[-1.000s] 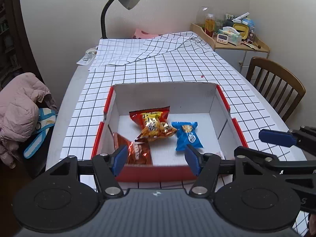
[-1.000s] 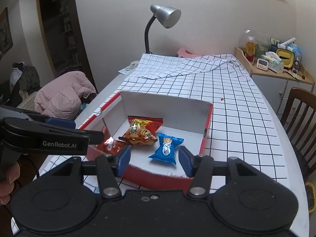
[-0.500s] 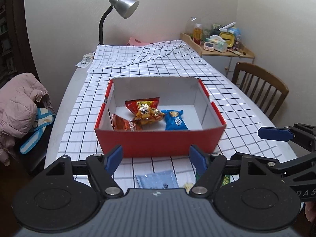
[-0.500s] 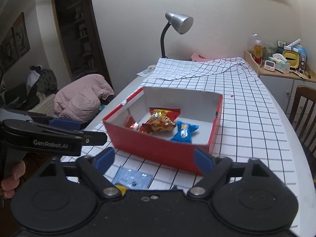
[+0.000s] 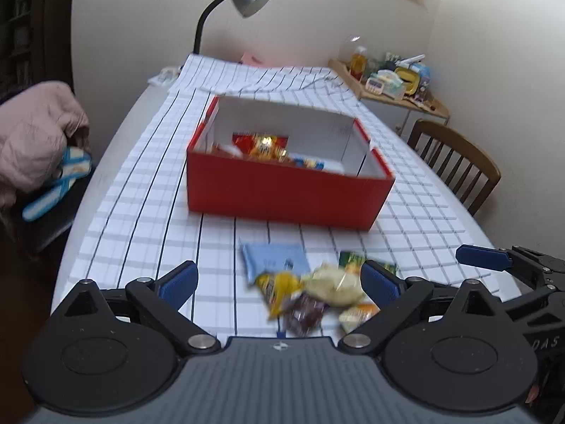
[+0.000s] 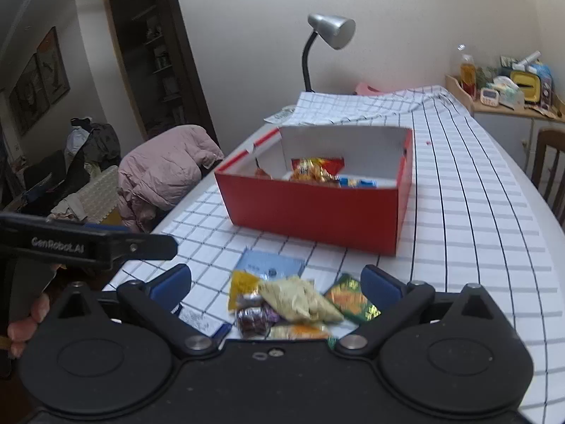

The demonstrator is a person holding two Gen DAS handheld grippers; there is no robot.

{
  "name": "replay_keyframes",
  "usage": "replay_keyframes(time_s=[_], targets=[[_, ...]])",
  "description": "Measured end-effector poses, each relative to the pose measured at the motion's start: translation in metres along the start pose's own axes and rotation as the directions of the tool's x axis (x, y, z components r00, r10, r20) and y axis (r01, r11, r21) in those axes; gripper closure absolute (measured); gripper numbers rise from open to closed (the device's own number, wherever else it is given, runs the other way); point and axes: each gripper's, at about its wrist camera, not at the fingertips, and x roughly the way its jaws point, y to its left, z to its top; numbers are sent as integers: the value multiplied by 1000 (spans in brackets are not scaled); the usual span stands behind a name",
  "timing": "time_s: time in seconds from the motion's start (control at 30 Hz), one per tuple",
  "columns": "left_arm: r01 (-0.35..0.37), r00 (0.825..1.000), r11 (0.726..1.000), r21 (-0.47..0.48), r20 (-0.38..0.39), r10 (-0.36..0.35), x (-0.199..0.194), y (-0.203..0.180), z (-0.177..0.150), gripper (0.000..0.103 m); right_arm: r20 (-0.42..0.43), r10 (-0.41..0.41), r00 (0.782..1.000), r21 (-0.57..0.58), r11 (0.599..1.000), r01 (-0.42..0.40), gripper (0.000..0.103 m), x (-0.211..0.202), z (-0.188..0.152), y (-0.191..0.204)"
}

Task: Organize snacks
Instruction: 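Withdraw both tools from the box back toward the remaining snacks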

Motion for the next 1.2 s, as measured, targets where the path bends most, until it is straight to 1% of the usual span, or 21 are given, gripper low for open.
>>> replay_keyframes(time_s=[0.07,0.17,0.37,0.53,0.63,0.73,0.9,1.0,1.13,1.17,1.2], targets=[[-10,1000,1000,-11,-19,10,4,3,-12,4,-14,-11,1000,13,1000,11,1,5,-9,0],[-45,998,999,-23,-52,44,12,5,-26,4,-37,-25,999,31,999,27,1,14,-23,-2],[-81,985,996,-33,-158,75,38,8,-46,4,-91,-50,995,64,996,56,1,31,-42,-9],[-84,977,996,-23,-200,78,53,6,-57,4,-135,-63,989,79,994,75,2,47,-48,-14],[-103,969,995,-12,-226,98,62,6,-61,4,-157,-57,986,102,992,73,4,57,-49,-17],[-117,964,993,-4,-241,113,70,5,-65,4,-172,-54,984,116,991,74,5,68,-48,-20],[-130,960,992,3,-248,127,77,5,-69,4,-197,-67,978,108,990,89,8,82,-51,-19],[-140,957,990,3,-256,136,80,4,-71,4,-210,-67,975,102,991,90,13,87,-52,-18],[-155,959,988,2,-240,151,80,4,-73,5,-213,-72,974,85,992,92,21,89,-55,-15],[-162,960,987,-1,-233,157,79,4,-73,9,-212,-76,974,82,992,95,23,89,-55,-15],[-169,960,986,0,-226,165,78,4,-73,14,-209,-82,975,76,992,99,24,89,-55,-15]])
